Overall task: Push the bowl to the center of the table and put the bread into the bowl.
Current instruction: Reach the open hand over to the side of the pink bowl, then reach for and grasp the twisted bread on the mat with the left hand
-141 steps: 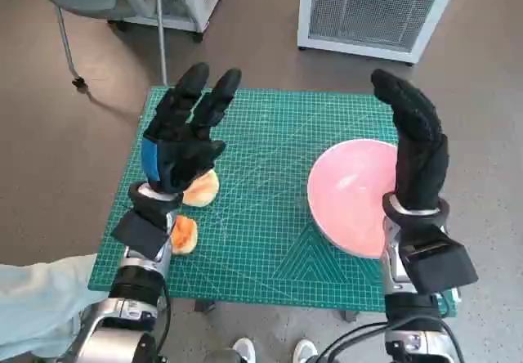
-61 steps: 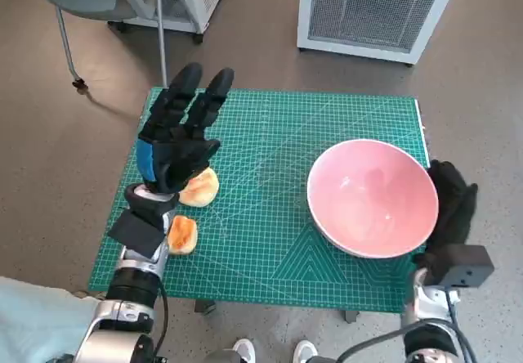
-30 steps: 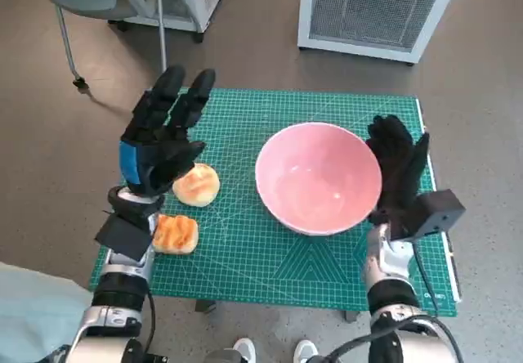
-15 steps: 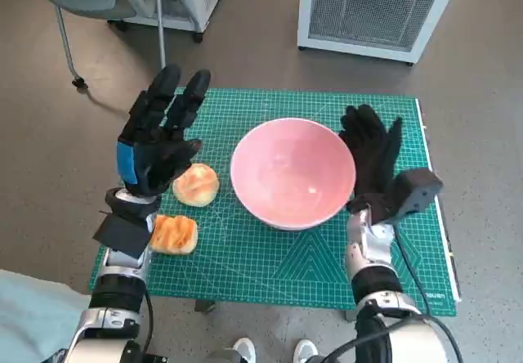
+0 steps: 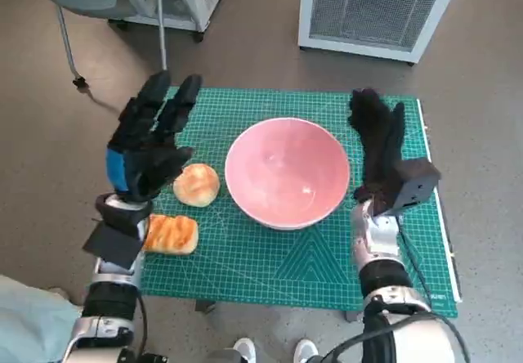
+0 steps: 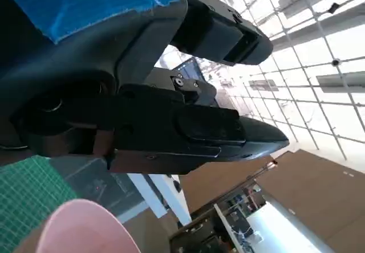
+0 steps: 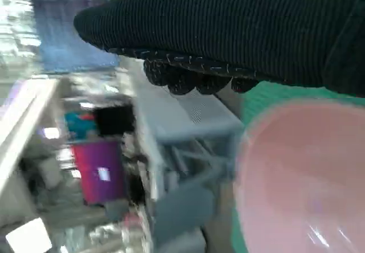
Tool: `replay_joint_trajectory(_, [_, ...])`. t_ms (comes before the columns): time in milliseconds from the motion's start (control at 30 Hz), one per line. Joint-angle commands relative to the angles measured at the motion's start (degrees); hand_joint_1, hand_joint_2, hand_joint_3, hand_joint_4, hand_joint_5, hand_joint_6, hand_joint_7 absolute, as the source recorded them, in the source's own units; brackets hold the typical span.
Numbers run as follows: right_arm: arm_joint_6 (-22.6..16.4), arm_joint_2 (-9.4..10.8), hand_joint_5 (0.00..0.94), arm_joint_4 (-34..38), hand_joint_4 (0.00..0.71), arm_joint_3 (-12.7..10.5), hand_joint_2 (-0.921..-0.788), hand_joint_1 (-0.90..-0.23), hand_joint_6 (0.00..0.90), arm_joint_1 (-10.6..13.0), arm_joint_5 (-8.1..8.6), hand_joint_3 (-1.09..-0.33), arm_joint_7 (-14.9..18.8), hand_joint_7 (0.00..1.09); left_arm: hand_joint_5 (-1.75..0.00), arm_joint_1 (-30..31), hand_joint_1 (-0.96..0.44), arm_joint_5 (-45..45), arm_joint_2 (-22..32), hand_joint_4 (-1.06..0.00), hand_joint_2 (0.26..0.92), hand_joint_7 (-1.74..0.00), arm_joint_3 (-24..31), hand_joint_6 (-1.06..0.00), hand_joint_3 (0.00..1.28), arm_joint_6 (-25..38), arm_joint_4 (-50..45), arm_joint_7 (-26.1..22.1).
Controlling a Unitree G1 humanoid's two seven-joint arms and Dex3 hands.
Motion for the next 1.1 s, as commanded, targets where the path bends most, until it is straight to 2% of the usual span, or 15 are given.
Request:
replay_joint_trajectory(33, [-6.47,-1.01,0.005,-7.42,0.234,1.94,-0.921,-0.403,0.052,3.99,-1.43,-0.759,1.06,0.53,0.00,2.39,-0.36,-0.12,6.23,-0.36,0.921,0.00,2.12,-0.49,0.04,0.91,-3.59,-2.45])
replay_joint_trajectory(133, [-9.20,-1.83,0.004,-14.80,0.236,3.79,-0.921,-0.416,0.018,6.38,-1.94,-0.759,2.50,0.59,0.00,3.78,-0.37,2.39,11.56,-0.33,0.921,0.00,3.47,-0.47,0.05,0.95,-5.33,-3.78])
replay_joint_trajectory(300, [-10.12,-3.46,0.007,-24.68,0.245,5.73,-0.921,-0.453,0.002,9.75,-2.06,-0.763,4.47,0.63,0.00,6.24,-0.39,5.05,19.29,-0.26,0.920,0.00,5.00,-0.44,0.04,1.34,-8.28,-6.51])
replay_joint_trajectory(433, [-9.05,-4.40,0.008,-32.08,0.247,6.94,-0.921,-0.478,0.000,12.35,-1.64,-0.764,5.66,0.65,0.00,9.07,-0.39,6.16,24.28,-0.22,0.920,0.00,5.81,-0.42,0.03,2.38,-11.21,-8.97])
replay_joint_trajectory(633, [-5.72,-4.74,0.008,-40.64,0.248,8.39,-0.921,-0.502,-0.001,16.14,-1.14,-0.755,6.54,0.66,0.00,13.43,-0.39,6.20,30.20,-0.18,0.921,0.00,6.81,-0.41,0.02,4.09,-15.20,-13.00])
replay_joint_trajectory(700, [-4.65,-4.85,0.007,-42.24,0.246,8.55,-0.921,-0.510,-0.001,16.85,-1.04,-0.751,6.65,0.65,0.00,14.85,-0.38,6.20,31.45,-0.18,0.921,0.00,6.95,-0.41,0.02,4.94,-16.54,-14.22])
replay_joint_trajectory(833, [-2.89,-4.74,0.006,-44.13,0.244,8.61,-0.921,-0.518,-0.001,17.49,-1.85,-0.747,6.00,0.64,-0.01,18.22,-0.37,6.28,33.53,-0.19,0.902,-0.01,6.52,-0.43,0.02,7.71,-19.83,-17.51])
replay_joint_trajectory(1100, [-1.21,-4.27,0.006,-45.05,0.244,8.98,-0.921,-0.507,-0.001,17.30,-2.27,-0.748,5.89,0.64,0.00,22.67,-0.36,8.21,35.31,-0.19,0.892,0.00,4.57,-0.39,0.01,15.37,-26.19,-23.15])
